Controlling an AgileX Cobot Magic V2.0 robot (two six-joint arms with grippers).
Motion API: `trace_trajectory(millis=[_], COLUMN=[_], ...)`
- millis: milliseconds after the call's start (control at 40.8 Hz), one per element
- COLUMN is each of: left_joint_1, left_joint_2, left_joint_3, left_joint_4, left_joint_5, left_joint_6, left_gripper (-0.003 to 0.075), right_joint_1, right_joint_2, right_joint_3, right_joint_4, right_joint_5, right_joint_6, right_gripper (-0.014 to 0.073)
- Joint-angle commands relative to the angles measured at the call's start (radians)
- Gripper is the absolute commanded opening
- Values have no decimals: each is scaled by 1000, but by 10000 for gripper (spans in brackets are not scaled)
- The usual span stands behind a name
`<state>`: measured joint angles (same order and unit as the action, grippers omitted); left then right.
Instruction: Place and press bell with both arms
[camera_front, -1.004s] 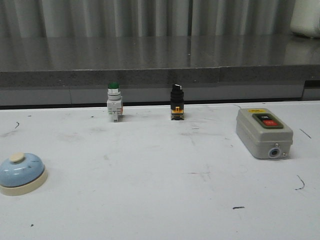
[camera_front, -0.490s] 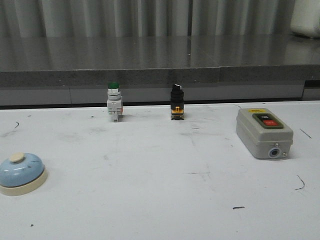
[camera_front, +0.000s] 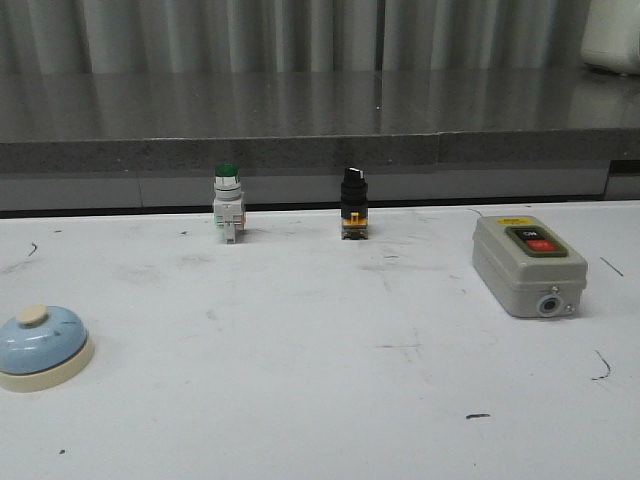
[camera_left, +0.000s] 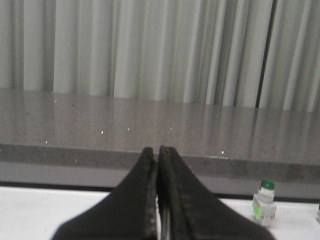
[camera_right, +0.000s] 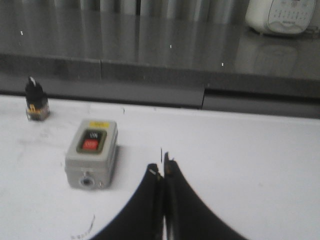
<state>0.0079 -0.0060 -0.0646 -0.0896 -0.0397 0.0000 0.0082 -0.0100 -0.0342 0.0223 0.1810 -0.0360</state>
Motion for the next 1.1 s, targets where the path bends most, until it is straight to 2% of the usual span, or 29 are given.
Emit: trace_trajectory(millis=[0, 245, 392, 563, 637, 685, 783, 857, 930, 1077], left_joint_1=[4, 4, 4, 4, 4, 4, 4, 4, 4, -1], left_joint_2=[28, 290, 387, 395, 395, 395, 395, 395, 395, 437], left_joint_3=[-132, -360, -404, -405, -405, -405, -405, -405, -405, -412], left_joint_4=[-8, -6, -6, -6, -6, -6, -6, -6, -29, -34], left_joint_5=[-19, 233, 256, 249, 249, 249, 249, 249, 249, 272], left_joint_6=[-11, -11, -11, -11, -11, -11, -11, -11, -11, -11], left_gripper=[-20, -20, -20, -8, 75, 181, 497, 645, 700, 677], right_joint_1=[-6, -6, -6, -6, -6, -6, -6, -6, -6, -6], right_joint_2=[-5, 226, 330, 343, 343, 343, 343, 343, 343, 343], right_joint_3=[-139, -446, -521, -521, -521, -521, -521, -521, -521, -521], right_joint_4=[30, 33, 48, 50, 50, 50, 50, 50, 50, 50], right_joint_5=[-40, 203, 259, 258, 258, 258, 258, 258, 255, 249], right_joint_6=[4, 4, 4, 4, 4, 4, 4, 4, 4, 4], right_gripper=[-62, -62, -62, -62, -62, -62, -62, -62, -62, -62])
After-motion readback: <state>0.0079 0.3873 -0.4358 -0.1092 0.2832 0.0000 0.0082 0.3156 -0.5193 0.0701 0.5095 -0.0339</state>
